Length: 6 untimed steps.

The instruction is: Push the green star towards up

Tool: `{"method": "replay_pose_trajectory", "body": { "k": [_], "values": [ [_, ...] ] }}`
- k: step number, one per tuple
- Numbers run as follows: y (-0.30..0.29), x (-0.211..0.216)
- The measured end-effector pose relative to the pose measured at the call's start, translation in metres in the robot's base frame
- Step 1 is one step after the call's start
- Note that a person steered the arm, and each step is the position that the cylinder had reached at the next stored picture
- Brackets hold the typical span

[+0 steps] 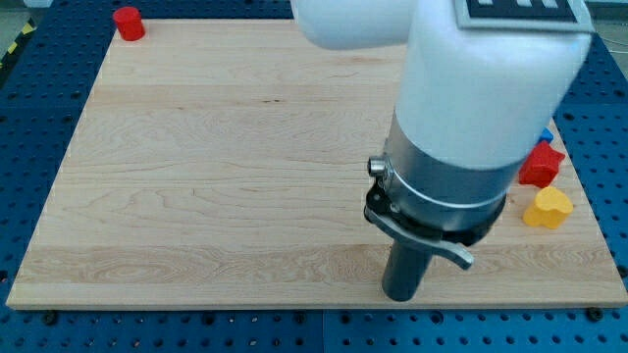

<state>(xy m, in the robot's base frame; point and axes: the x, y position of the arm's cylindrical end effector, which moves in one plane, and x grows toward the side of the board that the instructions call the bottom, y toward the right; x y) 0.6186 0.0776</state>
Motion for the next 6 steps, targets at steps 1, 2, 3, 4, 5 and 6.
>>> {"method": "replay_pose_trajectory", "body": {
  "k": [1, 2, 3, 4, 5, 6],
  "values": [
    [0.033, 0.0],
    [0.059, -0.016],
    [0.067, -0.042],
    [0.062, -0.066],
    [0.048, -0.069],
    [0.037, -0.069]
  ]
}}
